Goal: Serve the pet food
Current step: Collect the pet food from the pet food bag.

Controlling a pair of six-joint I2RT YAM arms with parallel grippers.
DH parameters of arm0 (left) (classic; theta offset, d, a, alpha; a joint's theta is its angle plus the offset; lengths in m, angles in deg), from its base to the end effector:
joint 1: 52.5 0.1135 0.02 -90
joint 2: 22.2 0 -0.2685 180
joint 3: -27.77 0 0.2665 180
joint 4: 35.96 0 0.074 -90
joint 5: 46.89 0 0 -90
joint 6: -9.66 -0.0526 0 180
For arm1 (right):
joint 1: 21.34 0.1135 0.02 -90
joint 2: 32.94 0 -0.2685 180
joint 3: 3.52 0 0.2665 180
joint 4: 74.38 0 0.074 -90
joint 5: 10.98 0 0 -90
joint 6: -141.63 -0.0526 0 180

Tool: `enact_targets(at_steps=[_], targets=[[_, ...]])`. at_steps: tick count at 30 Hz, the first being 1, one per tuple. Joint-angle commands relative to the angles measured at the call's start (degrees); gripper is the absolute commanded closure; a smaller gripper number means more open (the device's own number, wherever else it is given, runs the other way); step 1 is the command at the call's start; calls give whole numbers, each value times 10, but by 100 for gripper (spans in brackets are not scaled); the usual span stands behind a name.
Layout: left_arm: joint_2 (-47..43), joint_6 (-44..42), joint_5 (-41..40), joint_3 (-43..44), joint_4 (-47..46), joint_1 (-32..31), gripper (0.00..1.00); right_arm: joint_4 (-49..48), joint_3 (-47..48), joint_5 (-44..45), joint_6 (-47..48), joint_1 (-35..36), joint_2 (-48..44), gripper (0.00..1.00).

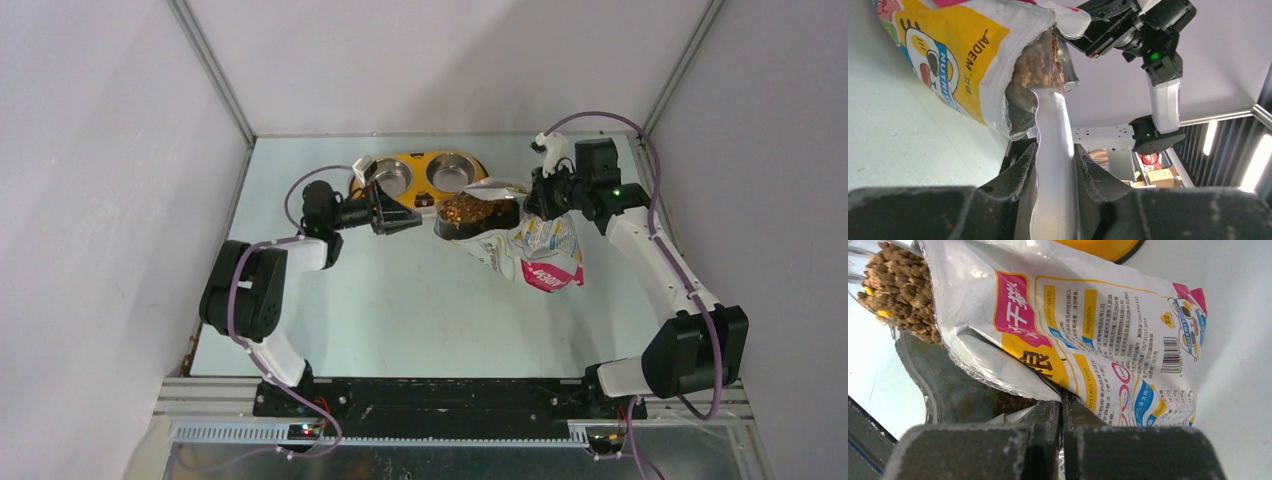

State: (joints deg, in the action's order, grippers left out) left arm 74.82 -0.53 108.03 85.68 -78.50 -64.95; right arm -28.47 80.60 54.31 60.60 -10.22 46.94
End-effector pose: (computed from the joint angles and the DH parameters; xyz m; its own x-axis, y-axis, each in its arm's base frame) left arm 0.3371 -0.1232 0.2176 -0.9485 -0.2178 -0.2299 0.2299 0.0260 -0.9729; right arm 0.3191 0.0851 0.3166 -0.5693 -0.2562 -0.7812 -0.5774 0.8010 0.1581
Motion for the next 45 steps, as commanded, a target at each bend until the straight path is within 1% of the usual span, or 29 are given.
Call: enact_targets(at_steps=[1, 8, 12, 14, 18, 21, 30, 45], targets=[[-13, 52, 7, 0, -101, 13, 100, 32, 11, 38, -2, -21, 13, 100], [-11, 41, 10, -7, -95, 17, 100, 23, 12, 53, -2, -30, 19, 100], [-12, 51, 14, -8, -103, 19, 100, 18, 12, 65, -5, -38, 26, 100], [-16, 44, 15, -10, -95, 19, 100, 12, 12, 71, -10, -44, 29, 100], [-27, 6, 15, -11, -37, 19, 100, 0, 12, 74, -16, -47, 33, 100], [-34, -7, 16, -14, -25, 19, 100, -6, 13, 75, -23, -48, 32, 100], [-53, -2, 20, -12, -22, 19, 100, -4, 34, 125, -33, -56, 54, 100], [-72, 20, 25, -5, -33, 30, 100, -3, 34, 128, -36, -65, 66, 100]])
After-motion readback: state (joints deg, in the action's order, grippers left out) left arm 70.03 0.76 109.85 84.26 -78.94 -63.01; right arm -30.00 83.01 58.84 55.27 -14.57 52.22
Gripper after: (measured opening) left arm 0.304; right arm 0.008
